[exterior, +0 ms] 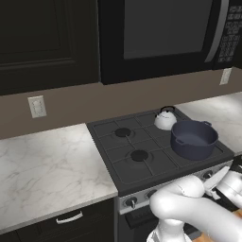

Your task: Pick the kettle from the cabinet and place it on a stove burner. Then pick the pot from the counter and place it on another stove burner. Finally, turn both burners on.

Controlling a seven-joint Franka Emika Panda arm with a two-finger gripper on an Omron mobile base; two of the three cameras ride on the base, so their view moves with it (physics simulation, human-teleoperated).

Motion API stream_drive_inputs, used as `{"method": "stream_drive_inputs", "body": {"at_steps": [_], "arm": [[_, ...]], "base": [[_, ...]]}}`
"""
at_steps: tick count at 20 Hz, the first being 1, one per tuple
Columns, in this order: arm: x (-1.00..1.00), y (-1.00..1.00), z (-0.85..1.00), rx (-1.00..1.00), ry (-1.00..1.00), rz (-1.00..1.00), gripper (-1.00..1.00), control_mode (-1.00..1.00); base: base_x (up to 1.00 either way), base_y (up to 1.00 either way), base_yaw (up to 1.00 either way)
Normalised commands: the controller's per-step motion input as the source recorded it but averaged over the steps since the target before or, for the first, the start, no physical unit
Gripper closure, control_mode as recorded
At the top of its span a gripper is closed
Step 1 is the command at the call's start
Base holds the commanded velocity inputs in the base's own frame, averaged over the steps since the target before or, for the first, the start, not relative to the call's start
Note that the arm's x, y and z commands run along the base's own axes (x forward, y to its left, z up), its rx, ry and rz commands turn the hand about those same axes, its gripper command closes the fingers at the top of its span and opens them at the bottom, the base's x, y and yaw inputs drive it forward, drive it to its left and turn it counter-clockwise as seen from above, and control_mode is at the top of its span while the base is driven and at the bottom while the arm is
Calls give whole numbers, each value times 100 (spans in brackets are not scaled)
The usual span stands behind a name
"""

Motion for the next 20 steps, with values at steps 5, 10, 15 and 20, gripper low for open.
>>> {"method": "stream_drive_inputs", "body": {"at_steps": [5, 10, 15, 20], "arm": [[0, 0, 0, -25, -3, 3, 100, -100], [0, 0, 0, -25, -4, 3, 100, -100], [-1, 0, 0, -25, -4, 2, 100, -100], [-2, 0, 0, -25, -4, 2, 100, -100]], "base": [[0, 0, 0], [0, 0, 0], [0, 0, 0], [0, 0, 0]]}}
